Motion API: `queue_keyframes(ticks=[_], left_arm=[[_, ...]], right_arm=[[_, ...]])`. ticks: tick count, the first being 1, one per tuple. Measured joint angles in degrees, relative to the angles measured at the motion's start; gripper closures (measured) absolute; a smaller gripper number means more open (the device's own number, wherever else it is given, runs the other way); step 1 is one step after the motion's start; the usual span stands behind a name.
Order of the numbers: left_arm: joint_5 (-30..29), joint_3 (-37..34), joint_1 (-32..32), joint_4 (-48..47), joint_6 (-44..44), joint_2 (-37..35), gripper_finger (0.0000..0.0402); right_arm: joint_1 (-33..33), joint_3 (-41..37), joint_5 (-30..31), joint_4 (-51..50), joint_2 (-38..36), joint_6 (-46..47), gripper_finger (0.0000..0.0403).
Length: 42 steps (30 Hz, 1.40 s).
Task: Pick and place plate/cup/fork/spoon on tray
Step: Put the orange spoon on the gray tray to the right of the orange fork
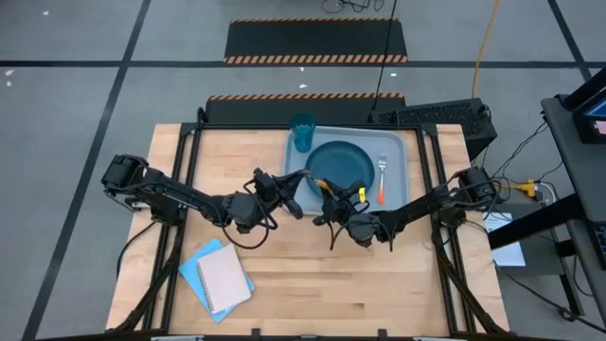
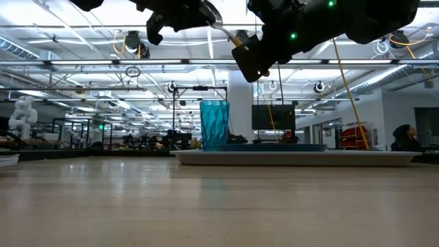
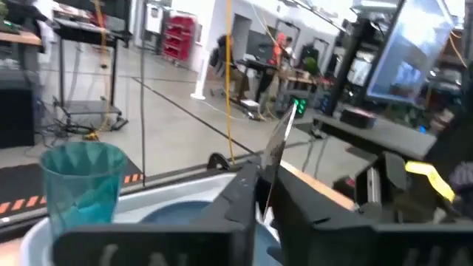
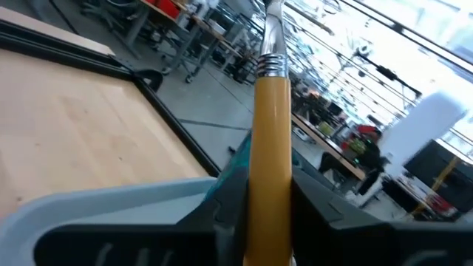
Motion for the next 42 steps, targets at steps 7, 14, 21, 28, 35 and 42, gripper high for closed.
queue_keyframes(ticks=[7,14,21,28,35,42], left_arm=[[1.2,0.0,-0.4,-4.4,-2.1,0.1,0.0252],[1.0,0.0,-2.4,-14.3,-0.6,-5.2,0.0176],[4.2,0.0,-4.9,-35.9,-1.1,-16.7,0.0163],[9.2,0.0,-5.1,-47.7,0.9,-28.2,0.0163],[9.2,0.0,-5.0,-57.4,2.5,-35.5,0.0163],[7.1,0.0,-5.0,-65.9,-0.7,-36.6,0.0163]], right_arm=[[0.1,0.0,-1.3,0.1,0.0,0.2,0.0348],[0.4,0.0,-1.0,0.2,0.0,2.4,0.0348],[1.2,0.0,-1.0,-8.0,-4.3,11.9,0.0348],[1.2,0.0,-3.1,-37.7,-14.9,38.2,0.0348],[-0.7,0.0,-15.1,-73.2,-24.3,71.7,0.0348],[-2.2,-3.0,-25.2,-93.0,-28.8,91.9,0.0348]])
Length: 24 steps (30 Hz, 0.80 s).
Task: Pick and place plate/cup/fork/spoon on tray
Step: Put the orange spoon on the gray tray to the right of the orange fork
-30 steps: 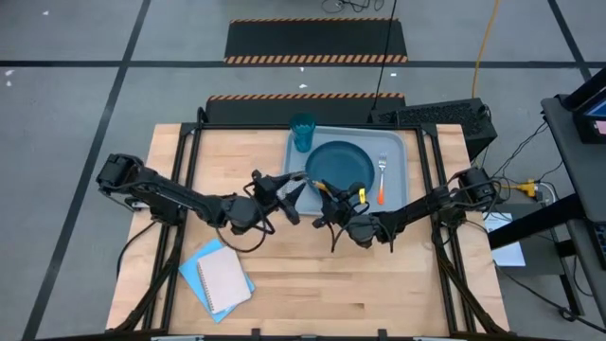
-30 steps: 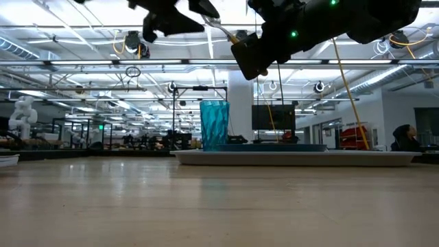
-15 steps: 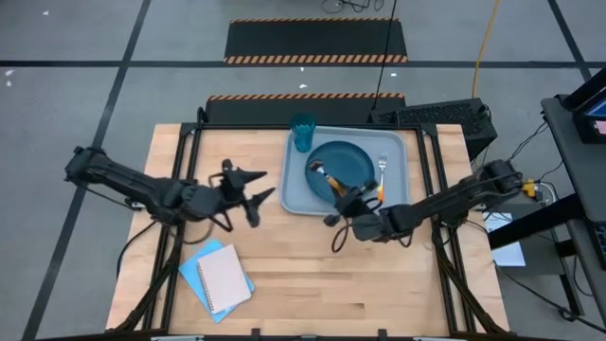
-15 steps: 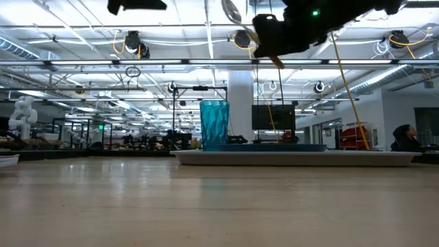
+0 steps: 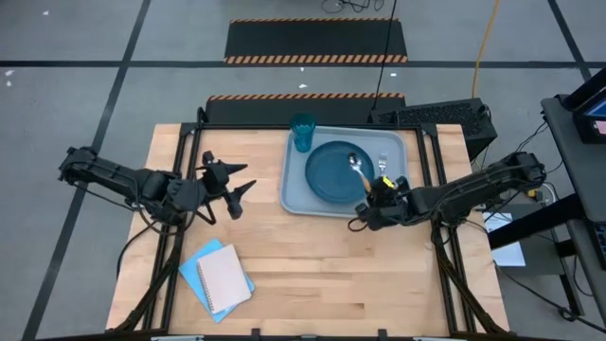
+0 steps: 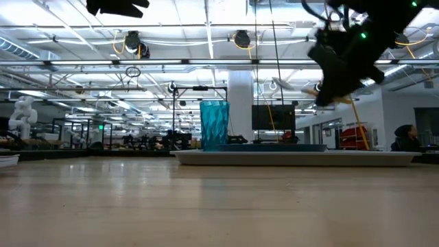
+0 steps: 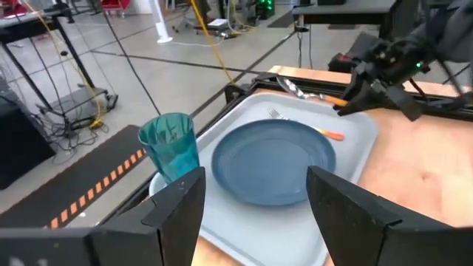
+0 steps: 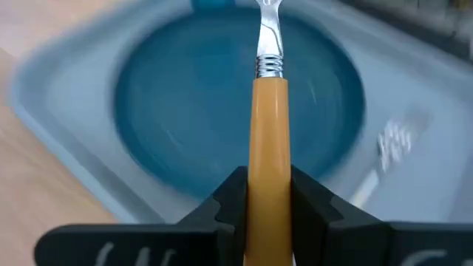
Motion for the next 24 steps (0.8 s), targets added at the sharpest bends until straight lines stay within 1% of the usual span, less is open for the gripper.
queue_keyframes(ticks=[5,7,12,16,20,24], left_arm=[[0.6,0.0,0.0,0.0,0.2,0.0,0.0163],[0.6,0.0,0.0,0.1,0.4,0.0,0.0163],[0.6,0.0,0.0,1.7,0.6,0.0,0.0163],[0.6,0.0,0.0,2.7,0.1,0.0,0.0163],[0.6,0.0,0.0,3.5,-0.9,0.0,0.0163],[0.6,0.0,0.0,5.0,-0.6,0.0,0.0163]], right_arm=[[-0.5,-7.4,-6.1,0.8,-3.9,7.7,0.0348],[-0.5,-10.5,-7.3,2.2,-5.4,10.4,0.0348],[-1.6,-16.8,-7.6,2.7,-10.1,15.4,0.0348],[-4.1,-20.0,-7.5,2.6,-13.7,18.9,0.0348],[-7.7,-22.0,-7.7,2.6,-15.2,21.5,0.0348],[-11.4,-22.8,-10.9,3.2,-15.1,25.4,0.0348]])
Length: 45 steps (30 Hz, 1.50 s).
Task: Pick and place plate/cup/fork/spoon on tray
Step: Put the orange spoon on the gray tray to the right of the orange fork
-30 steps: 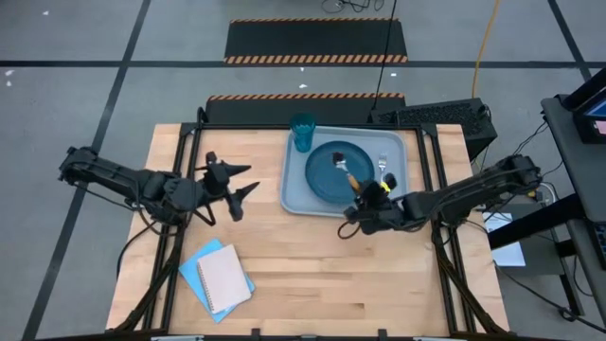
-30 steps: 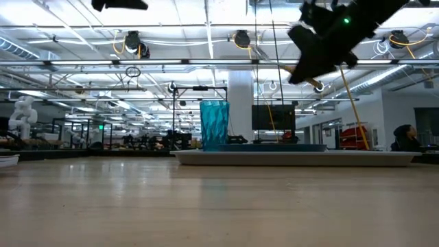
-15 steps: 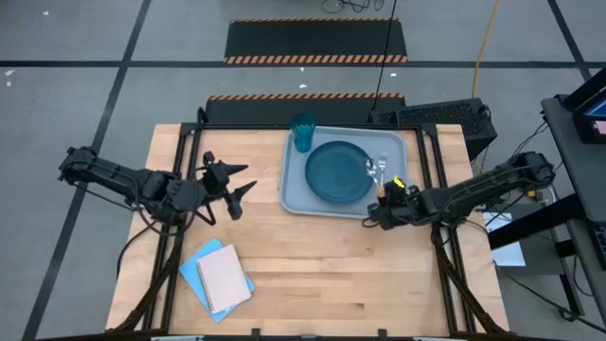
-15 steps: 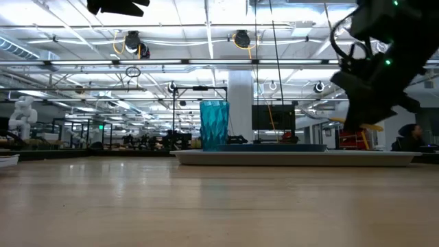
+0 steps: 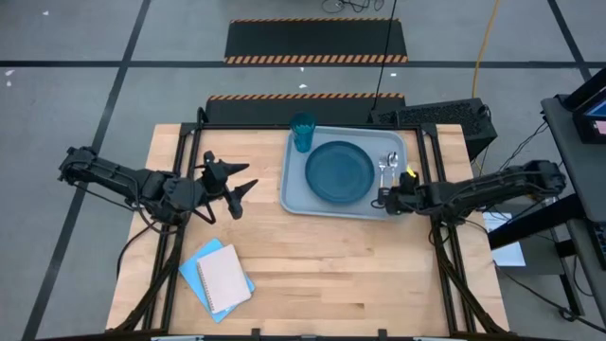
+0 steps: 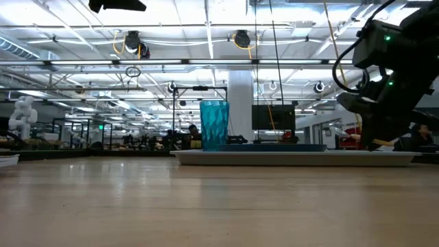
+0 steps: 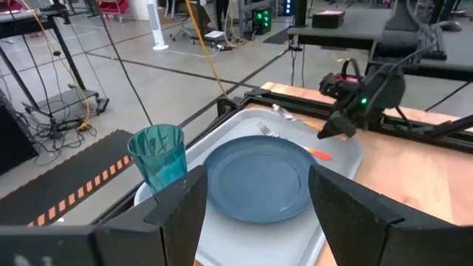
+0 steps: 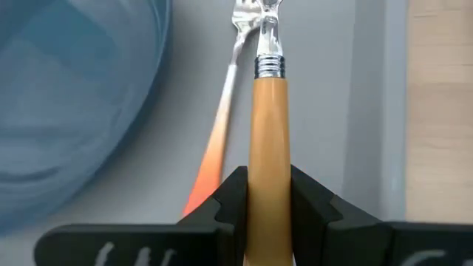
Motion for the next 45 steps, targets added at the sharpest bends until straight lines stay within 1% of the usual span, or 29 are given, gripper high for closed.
queue_keyframes(ticks=[4,9,19,25,29,45], left_arm=[[0.0,0.0,0.0,0.4,0.7,0.0,0.0163],[0.0,0.0,0.0,0.4,1.8,0.0,0.0163],[0.0,0.0,0.0,0.5,2.3,0.0,0.0163],[0.0,0.0,0.0,0.8,2.9,0.0,0.0163],[0.0,0.0,0.0,0.8,2.9,0.0,0.0163],[0.0,0.0,-0.2,1.6,2.9,0.0,0.0163]], right_arm=[[-2.3,0.0,-1.8,1.8,0.7,0.0,0.0348],[-5.0,0.0,-4.1,1.7,2.0,0.0,0.0348],[-9.9,0.0,-4.3,2.1,5.3,-3.1,0.0341],[-11.0,0.0,-4.4,3.7,5.9,-4.7,0.0339],[-11.6,0.0,-5.8,3.8,6.2,-5.9,0.0338],[-11.6,0.2,-4.5,5.4,9.8,-6.1,0.0337]])
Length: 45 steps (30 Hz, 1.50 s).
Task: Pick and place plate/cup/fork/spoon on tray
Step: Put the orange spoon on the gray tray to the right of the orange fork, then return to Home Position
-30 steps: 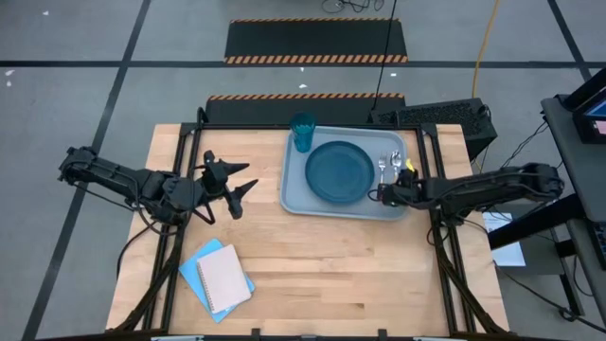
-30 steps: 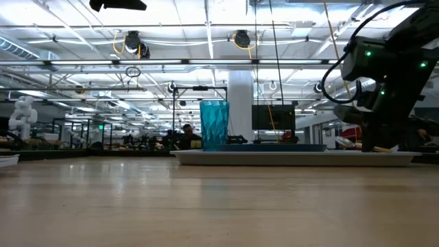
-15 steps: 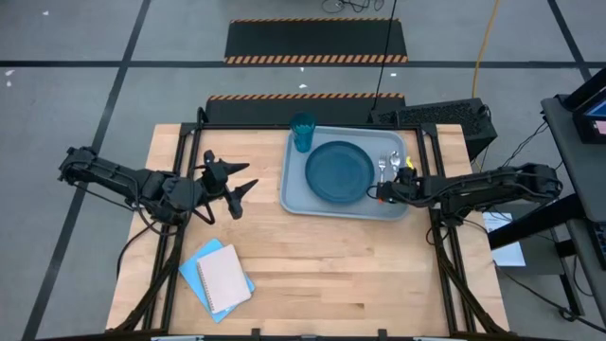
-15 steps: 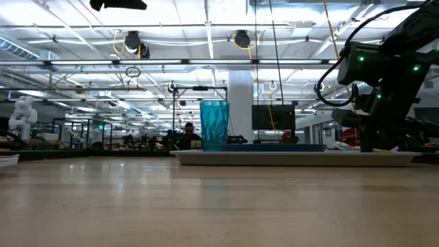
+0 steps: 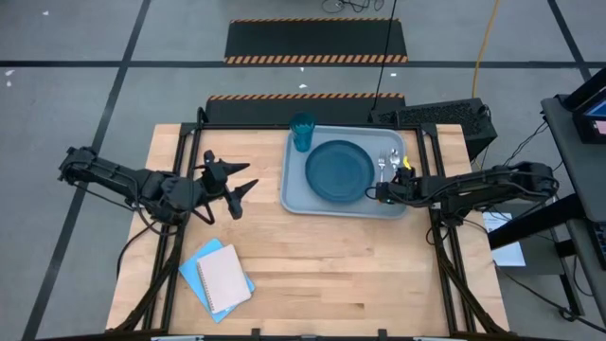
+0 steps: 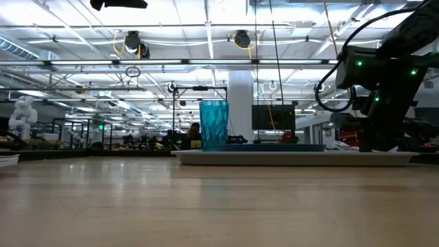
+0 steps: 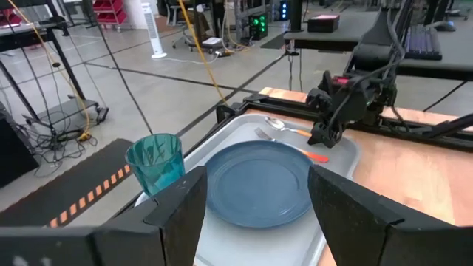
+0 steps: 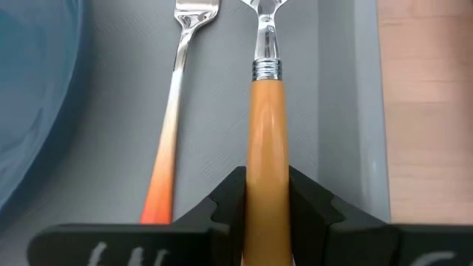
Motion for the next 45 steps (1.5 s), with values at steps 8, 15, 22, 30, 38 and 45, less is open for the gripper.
queue_keyframes(ticks=[8,15,22,30,38,45], left_arm=[[0.1,0.0,-1.9,2.2,1.7,-0.3,0.0163],[0.1,0.0,-2.2,2.7,2.3,-0.4,0.0163],[0.1,0.0,-2.2,3.2,2.3,-0.4,0.0163],[0.1,0.0,-2.2,3.1,2.4,-0.4,0.0163],[0.1,0.0,-2.2,3.4,3.0,-0.4,0.0163],[0.1,0.0,-2.2,3.5,3.9,-0.3,0.0163]], right_arm=[[0.0,0.0,0.8,1.4,0.5,-0.2,0.0337],[0.1,-0.1,0.9,2.3,0.5,-1.6,0.0320],[0.1,-0.2,2.0,3.8,0.5,-2.5,0.0270],[0.1,-0.2,3.4,3.9,-1.6,-7.6,0.0248],[0.3,-0.2,3.3,6.2,-8.9,-14.7,0.0248],[3.0,-0.2,-5.2,26.5,-17.2,-40.0,0.0248]])
